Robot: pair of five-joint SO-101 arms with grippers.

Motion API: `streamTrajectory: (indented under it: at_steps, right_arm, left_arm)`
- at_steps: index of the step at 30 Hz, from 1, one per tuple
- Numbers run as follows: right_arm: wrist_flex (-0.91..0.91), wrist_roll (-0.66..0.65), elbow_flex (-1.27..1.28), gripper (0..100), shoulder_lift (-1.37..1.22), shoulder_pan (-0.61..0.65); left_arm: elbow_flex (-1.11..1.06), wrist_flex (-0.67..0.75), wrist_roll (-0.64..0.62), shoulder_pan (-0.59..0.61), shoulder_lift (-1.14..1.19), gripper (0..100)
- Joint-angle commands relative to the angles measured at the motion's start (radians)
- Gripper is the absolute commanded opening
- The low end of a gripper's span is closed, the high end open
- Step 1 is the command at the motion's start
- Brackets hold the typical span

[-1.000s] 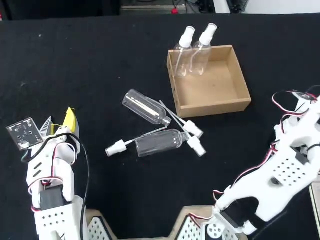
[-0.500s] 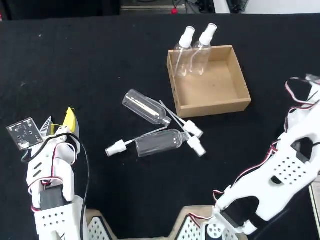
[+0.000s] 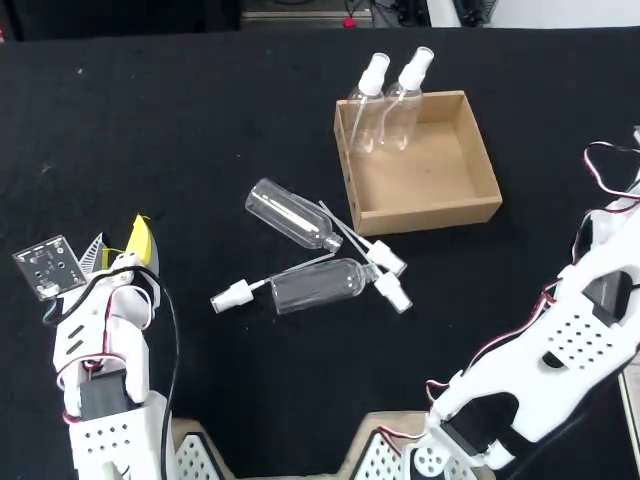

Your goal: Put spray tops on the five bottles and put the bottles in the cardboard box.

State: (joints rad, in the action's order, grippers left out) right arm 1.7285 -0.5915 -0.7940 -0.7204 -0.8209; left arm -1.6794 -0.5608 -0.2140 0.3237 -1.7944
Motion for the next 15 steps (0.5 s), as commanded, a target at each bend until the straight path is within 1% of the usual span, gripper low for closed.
streamTrajectory:
  at_steps: [1,6,11,13,15]
  right_arm:
    - [0.026,0.051,-0.047,1.1,0.047,-0.005]
    - [0.032,0.101,0.028,1.1,0.222,-0.008]
    - [0.018,0.11,0.225,1.1,0.478,0.026]
    - [-0.031,0.114,0.341,1.1,0.568,0.048]
    - [-0.12,0.115,0.483,1.1,0.651,0.063]
  left_arm:
    - [-0.021,0.023,0.009,-0.01,-0.003,20]
    - [-0.021,0.023,0.009,-0.01,-0.003,20]
    - [-0.021,0.02,0.009,-0.01,-0.003,20]
    - [-0.021,0.018,0.009,-0.01,-0.003,20]
    - [-0.021,0.018,0.009,-0.01,-0.003,20]
